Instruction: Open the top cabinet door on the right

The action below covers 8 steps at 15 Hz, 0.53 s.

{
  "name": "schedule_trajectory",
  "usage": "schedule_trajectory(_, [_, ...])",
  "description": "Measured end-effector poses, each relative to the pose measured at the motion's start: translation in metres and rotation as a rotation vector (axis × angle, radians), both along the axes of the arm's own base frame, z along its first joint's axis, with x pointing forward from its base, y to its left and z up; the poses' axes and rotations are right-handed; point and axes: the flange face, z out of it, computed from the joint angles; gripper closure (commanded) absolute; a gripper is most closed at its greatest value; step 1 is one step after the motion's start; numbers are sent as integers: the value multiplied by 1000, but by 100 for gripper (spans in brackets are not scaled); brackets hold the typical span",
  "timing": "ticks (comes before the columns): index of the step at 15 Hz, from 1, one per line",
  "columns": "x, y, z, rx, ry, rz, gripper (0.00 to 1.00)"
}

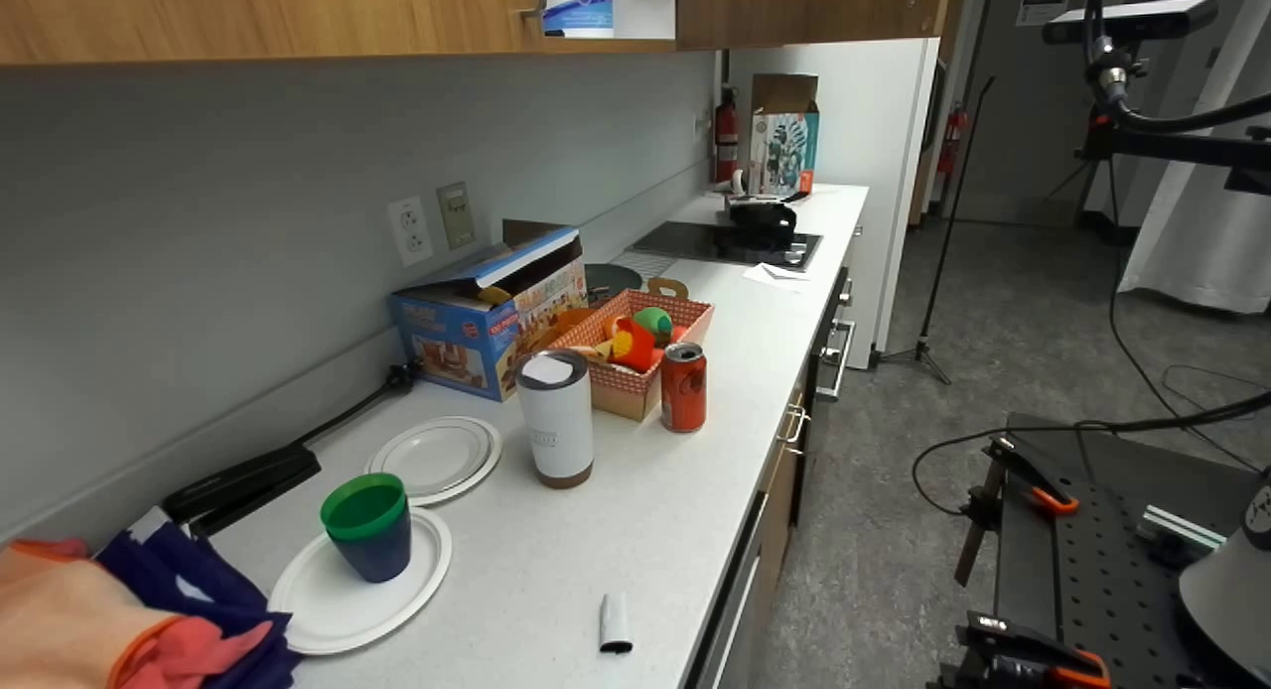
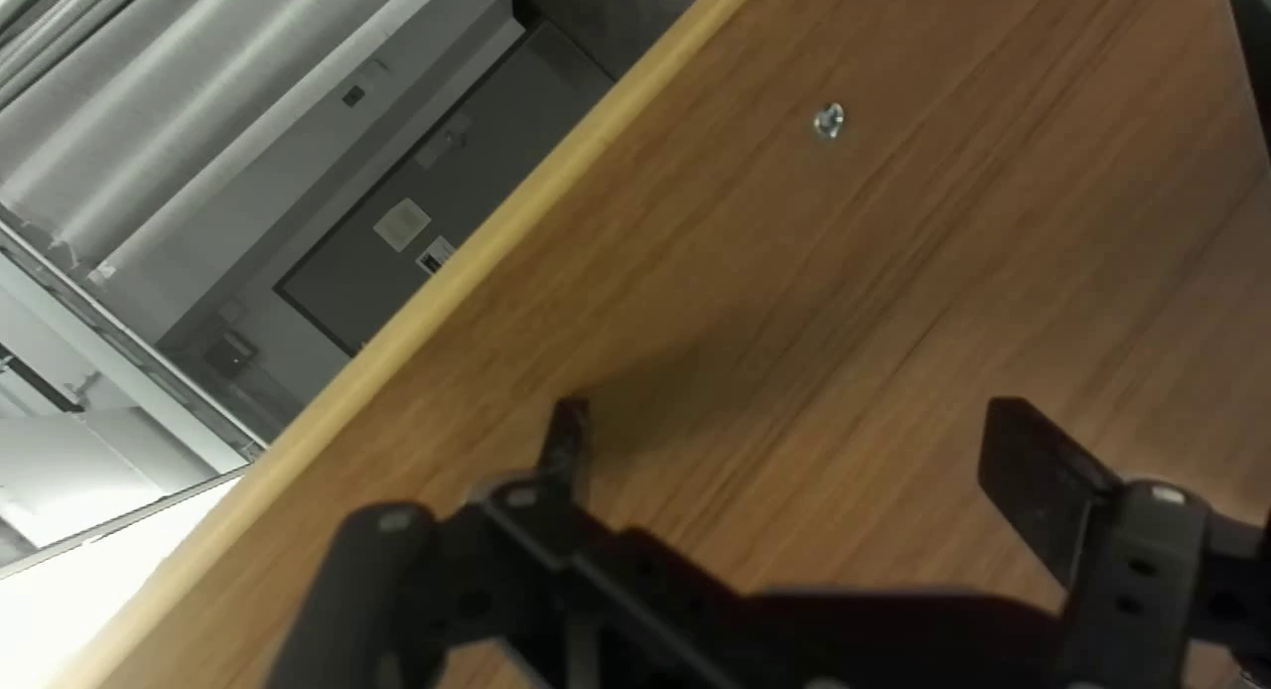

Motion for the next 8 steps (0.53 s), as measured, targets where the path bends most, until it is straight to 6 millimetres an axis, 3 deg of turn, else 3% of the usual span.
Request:
schedule_trajectory(4, [1, -29, -14, 2, 22, -58, 0])
schedule_trajectory(8, [-5, -80, -36, 17, 17, -172, 0])
